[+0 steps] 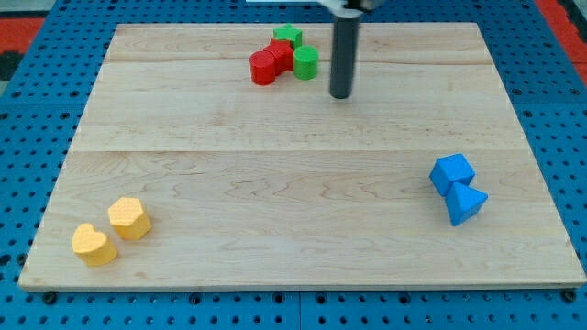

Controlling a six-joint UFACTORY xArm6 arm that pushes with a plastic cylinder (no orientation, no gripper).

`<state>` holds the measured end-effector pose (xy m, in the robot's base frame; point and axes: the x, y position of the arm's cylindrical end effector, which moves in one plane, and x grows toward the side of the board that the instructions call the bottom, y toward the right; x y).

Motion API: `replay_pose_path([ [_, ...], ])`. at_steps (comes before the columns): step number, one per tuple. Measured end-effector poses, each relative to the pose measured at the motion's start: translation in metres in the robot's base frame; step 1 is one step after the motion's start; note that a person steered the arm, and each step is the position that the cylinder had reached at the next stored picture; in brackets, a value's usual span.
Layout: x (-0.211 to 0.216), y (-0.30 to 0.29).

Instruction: Slide the yellow heart to the bottom side of the red star

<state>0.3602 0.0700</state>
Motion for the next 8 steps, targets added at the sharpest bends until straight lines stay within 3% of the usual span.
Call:
replay_pose_path([
  [2, 0.190, -0.104],
  [3, 0.256, -0.156],
  [6, 0.256, -0.314],
  [8, 0.224, -0.291],
])
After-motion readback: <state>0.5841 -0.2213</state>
